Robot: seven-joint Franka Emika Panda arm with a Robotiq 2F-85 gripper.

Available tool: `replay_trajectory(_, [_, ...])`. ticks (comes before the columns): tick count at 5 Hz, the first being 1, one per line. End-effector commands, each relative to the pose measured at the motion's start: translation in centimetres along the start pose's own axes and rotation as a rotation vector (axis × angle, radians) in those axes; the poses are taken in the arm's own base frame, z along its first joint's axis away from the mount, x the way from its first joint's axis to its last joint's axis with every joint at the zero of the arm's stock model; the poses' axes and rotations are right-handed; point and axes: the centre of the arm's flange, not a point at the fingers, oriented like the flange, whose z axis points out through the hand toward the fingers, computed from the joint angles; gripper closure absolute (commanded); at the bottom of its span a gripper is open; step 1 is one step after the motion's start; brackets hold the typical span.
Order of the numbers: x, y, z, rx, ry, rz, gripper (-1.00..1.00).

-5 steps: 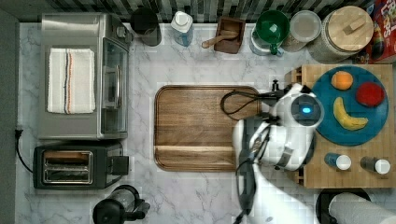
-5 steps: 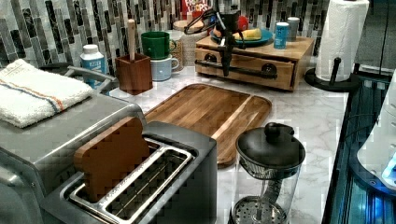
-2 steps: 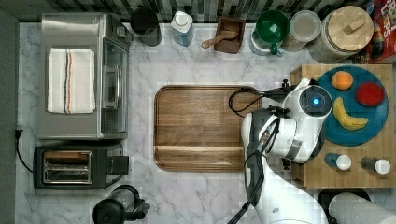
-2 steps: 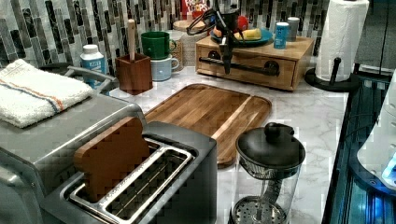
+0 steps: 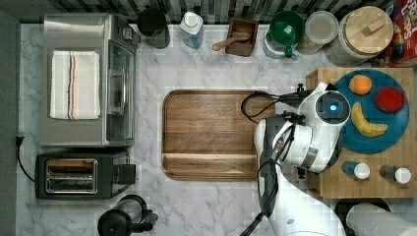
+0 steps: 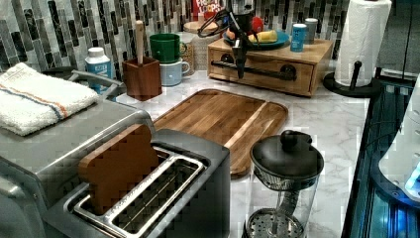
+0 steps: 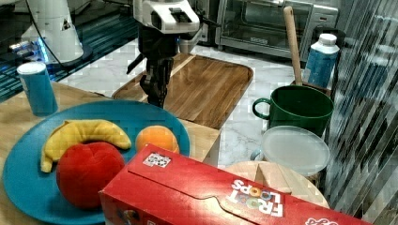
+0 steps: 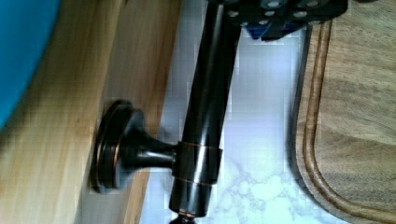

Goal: Close the drawer.

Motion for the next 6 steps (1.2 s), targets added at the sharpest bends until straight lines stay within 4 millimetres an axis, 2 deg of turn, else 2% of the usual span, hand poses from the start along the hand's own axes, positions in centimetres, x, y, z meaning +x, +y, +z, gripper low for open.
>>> replay_trajectory(1, [-7.46, 13.07, -1.45, -0.116, 0.05, 0.263, 1.0])
replay_trajectory(6, [-7.48, 13.09, -1.44, -0.116, 0.05, 0.263, 1.0])
